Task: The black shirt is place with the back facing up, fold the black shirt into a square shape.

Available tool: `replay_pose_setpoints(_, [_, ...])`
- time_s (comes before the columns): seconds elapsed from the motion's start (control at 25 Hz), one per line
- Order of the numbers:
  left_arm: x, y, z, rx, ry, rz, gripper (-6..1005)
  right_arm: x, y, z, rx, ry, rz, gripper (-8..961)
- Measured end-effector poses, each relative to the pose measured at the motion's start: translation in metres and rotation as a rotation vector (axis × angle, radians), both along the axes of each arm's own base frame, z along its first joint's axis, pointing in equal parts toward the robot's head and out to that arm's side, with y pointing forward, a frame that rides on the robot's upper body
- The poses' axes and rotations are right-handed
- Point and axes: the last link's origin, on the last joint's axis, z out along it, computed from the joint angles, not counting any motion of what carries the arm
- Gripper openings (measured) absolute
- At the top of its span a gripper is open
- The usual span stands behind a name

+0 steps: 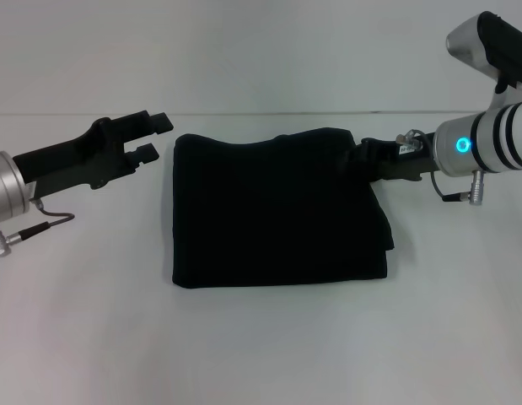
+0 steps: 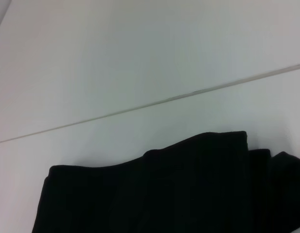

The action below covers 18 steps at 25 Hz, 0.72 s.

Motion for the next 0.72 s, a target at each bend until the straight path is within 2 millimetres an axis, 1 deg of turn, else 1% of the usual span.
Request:
replay_pose_setpoints(0.24, [-0.001, 0.000, 0.000, -0.002, -0.001, 0.005, 667, 0.005, -0.003, 0.002, -0.008, -0.005, -0.009, 448])
replay_pose_setpoints(0.56, [-0.001, 0.000, 0.000, -0.002, -0.002, 0.006, 667, 0.017, -0.003, 0.015, -0.011, -0.021, -0.015, 448])
replay_pose_setpoints(0.72, [-0.001, 0.000, -0.001, -0.003, -0.004, 0.007, 667, 0.020, -0.007, 0.010, -0.013, -0.017, -0.024, 448])
